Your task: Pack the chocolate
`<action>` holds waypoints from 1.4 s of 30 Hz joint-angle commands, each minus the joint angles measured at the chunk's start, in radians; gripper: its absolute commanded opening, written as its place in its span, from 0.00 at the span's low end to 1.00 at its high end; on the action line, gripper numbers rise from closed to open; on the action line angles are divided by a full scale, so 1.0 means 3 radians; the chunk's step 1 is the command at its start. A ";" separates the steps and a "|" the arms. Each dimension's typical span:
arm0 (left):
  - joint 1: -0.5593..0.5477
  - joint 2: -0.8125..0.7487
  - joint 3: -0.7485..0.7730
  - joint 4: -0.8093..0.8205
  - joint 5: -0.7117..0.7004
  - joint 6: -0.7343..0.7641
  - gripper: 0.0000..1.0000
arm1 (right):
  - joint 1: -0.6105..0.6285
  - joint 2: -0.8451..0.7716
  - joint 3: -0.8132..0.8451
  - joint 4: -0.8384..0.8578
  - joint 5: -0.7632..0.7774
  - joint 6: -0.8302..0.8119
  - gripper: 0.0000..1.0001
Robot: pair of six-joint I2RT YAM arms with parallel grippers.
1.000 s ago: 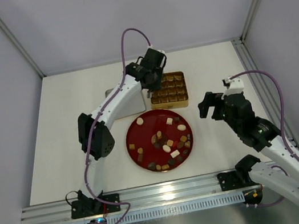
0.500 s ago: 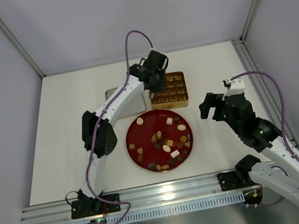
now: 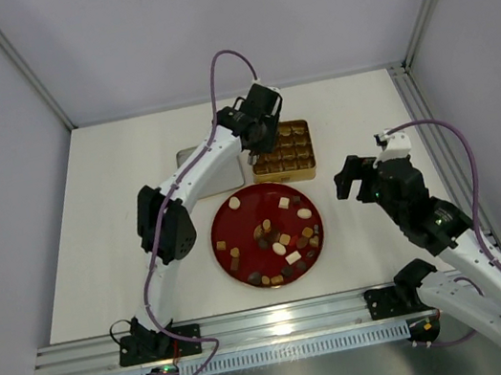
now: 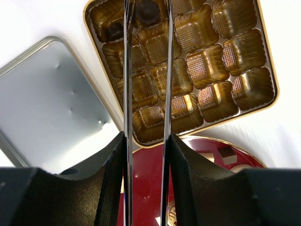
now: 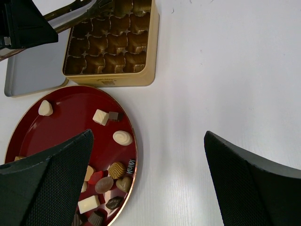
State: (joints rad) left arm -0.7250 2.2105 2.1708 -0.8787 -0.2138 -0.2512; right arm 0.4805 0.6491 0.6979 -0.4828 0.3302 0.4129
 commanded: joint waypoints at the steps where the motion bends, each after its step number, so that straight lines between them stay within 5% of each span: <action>1: 0.0013 -0.0169 0.0132 0.0132 -0.0080 0.0070 0.40 | 0.0004 -0.0042 0.0113 0.0034 0.0065 -0.0057 1.00; 14: 0.0008 -0.0761 0.0010 -0.0026 -0.0029 0.0015 0.41 | 0.0004 0.0040 0.0128 0.0085 0.0096 -0.0103 1.00; 23: -0.0032 -0.1651 -0.1114 0.0010 0.0217 -0.0282 0.40 | 0.0004 0.0086 0.0108 0.0177 0.0045 -0.0119 1.00; 34: -0.0513 -0.2648 -0.2193 -0.0256 0.0099 -0.0456 0.41 | 0.0004 0.0142 -0.0015 0.0280 0.0014 -0.0098 1.00; 42: -0.0794 -0.2935 -0.2828 -0.0277 0.0038 -0.0666 0.44 | 0.0004 0.0168 -0.0087 0.0331 -0.0006 -0.0068 1.00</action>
State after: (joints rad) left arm -0.9440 1.3643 1.3602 -0.9695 -0.1829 -0.4118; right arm 0.4805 0.6945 0.6781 -0.4278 0.3298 0.3916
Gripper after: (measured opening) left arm 0.442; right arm 0.996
